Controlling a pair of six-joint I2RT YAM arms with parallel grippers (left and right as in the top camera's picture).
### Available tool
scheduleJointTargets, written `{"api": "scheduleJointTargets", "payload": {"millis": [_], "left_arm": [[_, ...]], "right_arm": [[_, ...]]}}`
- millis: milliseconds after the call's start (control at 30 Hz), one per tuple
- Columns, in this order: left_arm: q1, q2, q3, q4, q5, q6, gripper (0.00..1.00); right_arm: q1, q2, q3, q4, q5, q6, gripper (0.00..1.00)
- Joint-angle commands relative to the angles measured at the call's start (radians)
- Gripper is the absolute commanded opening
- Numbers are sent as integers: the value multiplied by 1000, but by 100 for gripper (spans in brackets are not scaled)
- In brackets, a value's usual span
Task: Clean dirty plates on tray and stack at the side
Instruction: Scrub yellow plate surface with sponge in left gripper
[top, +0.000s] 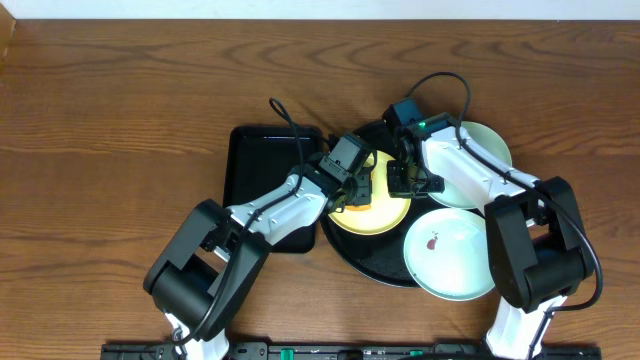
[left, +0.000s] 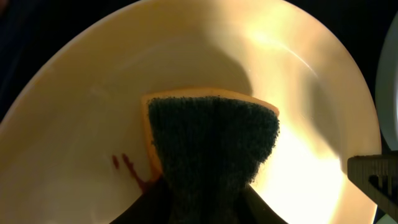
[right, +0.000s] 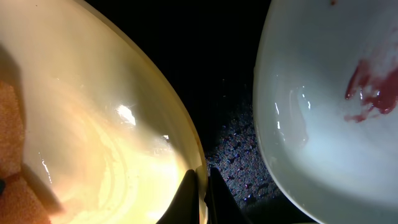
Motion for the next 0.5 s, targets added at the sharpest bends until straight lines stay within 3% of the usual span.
{"api": "scheduleJointTargets", "payload": {"millis": [0,333,467], "left_arm": [[10,-2,-23,-27,-91,14,33],[-11,-10,-22,-57,-108,48,36],[-31,-11,-14,-55,-108,67,13]], "right_arm": [[6,-2,-8,6,-16,-3,2],[6,-2,-8,6,-16,-3,2],[6,-2,-8,5,-16,-3,2]]}}
